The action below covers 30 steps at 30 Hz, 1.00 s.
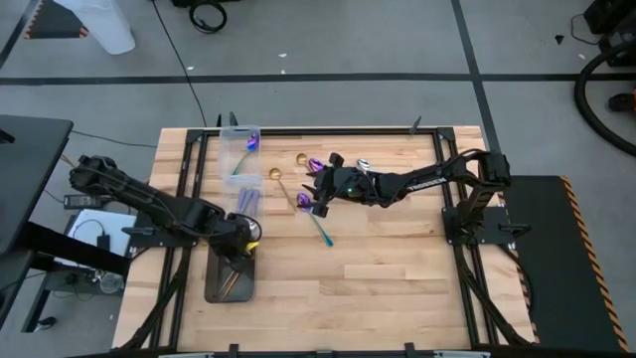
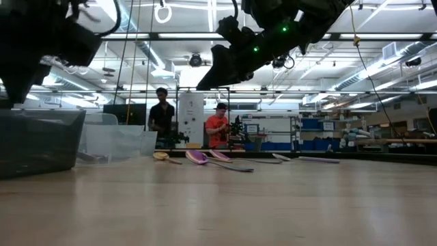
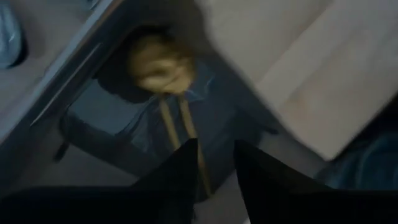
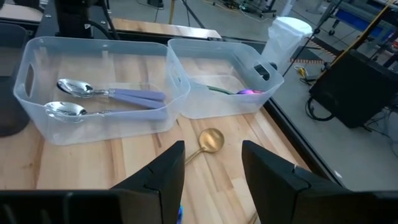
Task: Sort silverware by color (type)
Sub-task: Put the gold spoon into the black bin
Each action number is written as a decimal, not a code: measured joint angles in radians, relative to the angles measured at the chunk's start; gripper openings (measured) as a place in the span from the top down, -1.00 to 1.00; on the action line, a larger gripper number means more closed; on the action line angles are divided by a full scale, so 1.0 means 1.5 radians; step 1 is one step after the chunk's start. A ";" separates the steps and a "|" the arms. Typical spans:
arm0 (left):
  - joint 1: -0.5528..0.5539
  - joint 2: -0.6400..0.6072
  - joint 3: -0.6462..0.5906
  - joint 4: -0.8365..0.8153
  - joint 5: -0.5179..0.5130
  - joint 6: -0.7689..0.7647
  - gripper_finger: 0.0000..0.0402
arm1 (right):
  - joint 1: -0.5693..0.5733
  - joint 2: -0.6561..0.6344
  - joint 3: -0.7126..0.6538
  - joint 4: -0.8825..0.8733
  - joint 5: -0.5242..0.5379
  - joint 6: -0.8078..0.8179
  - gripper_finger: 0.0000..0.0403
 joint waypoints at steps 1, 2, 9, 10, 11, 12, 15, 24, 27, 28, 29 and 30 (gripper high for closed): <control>0.001 0.000 0.010 0.000 0.000 0.004 0.42 | 0.000 0.000 0.000 0.001 -0.005 0.002 0.16; 0.001 0.000 0.021 -0.002 0.000 0.014 0.42 | 0.000 0.000 0.000 0.002 -0.006 0.002 0.16; 0.026 0.000 0.104 0.000 -0.069 0.081 0.41 | 0.000 0.000 0.000 0.002 -0.007 0.002 0.16; 0.032 0.000 0.110 0.000 -0.078 0.089 0.41 | 0.000 0.000 0.000 0.002 -0.007 0.004 0.16; 0.039 0.000 0.112 -0.001 -0.084 0.098 0.41 | 0.001 0.000 0.000 0.002 -0.007 0.006 0.16; 0.045 0.000 0.112 -0.001 -0.089 0.106 0.41 | 0.002 0.000 0.000 0.001 -0.008 0.010 0.16; 0.069 0.000 0.112 -0.001 -0.109 0.135 0.41 | 0.004 0.004 0.000 0.003 -0.008 0.022 0.16; 0.118 0.000 0.112 0.001 -0.137 0.231 0.41 | 0.005 0.057 -0.001 0.002 0.024 0.069 0.16; 0.128 0.000 0.112 0.001 -0.138 0.257 0.41 | -0.003 0.079 -0.001 -0.002 0.039 0.078 0.16; 0.130 0.000 0.112 0.001 -0.137 0.263 0.41 | -0.007 0.088 -0.001 -0.008 0.044 0.086 0.16; 0.132 0.000 0.112 0.001 -0.137 0.268 0.41 | -0.011 0.096 -0.001 -0.012 0.050 0.095 0.16; 0.133 0.000 0.112 0.001 -0.137 0.276 0.41 | -0.018 0.106 -0.001 -0.019 0.050 0.109 0.16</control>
